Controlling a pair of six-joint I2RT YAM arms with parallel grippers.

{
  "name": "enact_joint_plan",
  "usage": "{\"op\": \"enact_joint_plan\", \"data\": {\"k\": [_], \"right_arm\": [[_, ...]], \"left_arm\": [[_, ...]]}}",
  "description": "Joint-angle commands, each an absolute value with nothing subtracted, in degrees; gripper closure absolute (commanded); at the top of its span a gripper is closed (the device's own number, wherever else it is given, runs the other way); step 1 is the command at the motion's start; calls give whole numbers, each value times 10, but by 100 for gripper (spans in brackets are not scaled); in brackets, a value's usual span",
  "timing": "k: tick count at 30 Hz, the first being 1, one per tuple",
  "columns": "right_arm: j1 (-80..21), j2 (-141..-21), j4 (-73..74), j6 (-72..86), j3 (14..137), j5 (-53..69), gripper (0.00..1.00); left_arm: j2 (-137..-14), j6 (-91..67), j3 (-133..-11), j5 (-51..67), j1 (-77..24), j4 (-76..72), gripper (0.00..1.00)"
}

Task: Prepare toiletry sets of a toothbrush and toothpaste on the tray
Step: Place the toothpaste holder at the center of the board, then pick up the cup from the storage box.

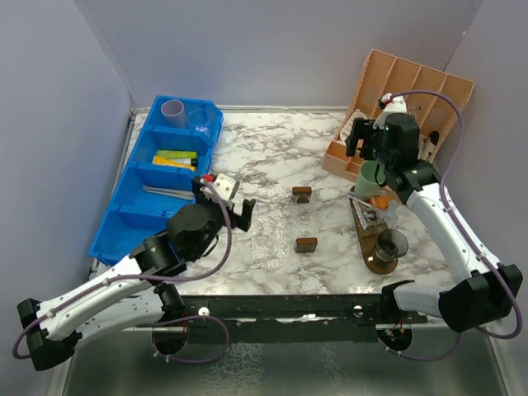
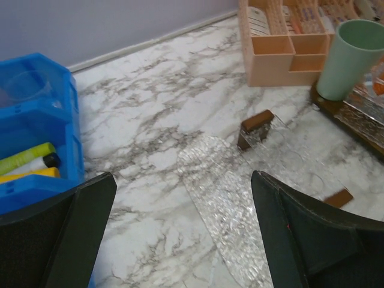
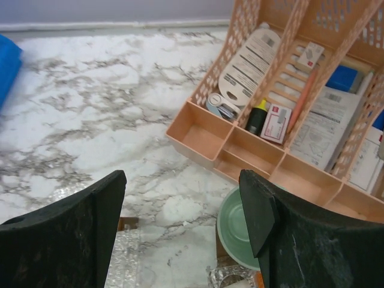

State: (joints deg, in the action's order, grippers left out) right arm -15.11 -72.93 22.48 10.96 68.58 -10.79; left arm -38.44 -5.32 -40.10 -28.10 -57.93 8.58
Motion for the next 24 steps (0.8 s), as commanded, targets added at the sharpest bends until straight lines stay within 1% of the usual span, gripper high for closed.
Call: {"op": "enact_joint_plan", "data": {"k": [1,5,7,10,13,16,21,24], "right_arm": [[-153,-670,125,127,649,-22,22],[-153,-609,-6,121,522,10,19],[-154,-592,-24,129,494,-5,17],[-153,-589,12,126,502,-27,16],[-154,-601,98,128,544,-48,16],[-153,-605,153,120,582,-67,16],[-154,-600,158,91,605,-99,16],[-153,-601,154,90,602,-138,16]], "left_arm": [[-504,-9,-484,-338,-522,36,1],[-601,-91,-569,-217,-361,75,1],[-646,-130,-619,-186,-292,104,1],[-712,-153,-703,-194,-231,159,1],[-778,-196,-793,-211,-178,219,2],[-838,-262,-854,-189,-110,246,3],[-946,-339,-946,-147,-25,252,12],[-1031,-350,-1015,-89,17,256,20]]}}
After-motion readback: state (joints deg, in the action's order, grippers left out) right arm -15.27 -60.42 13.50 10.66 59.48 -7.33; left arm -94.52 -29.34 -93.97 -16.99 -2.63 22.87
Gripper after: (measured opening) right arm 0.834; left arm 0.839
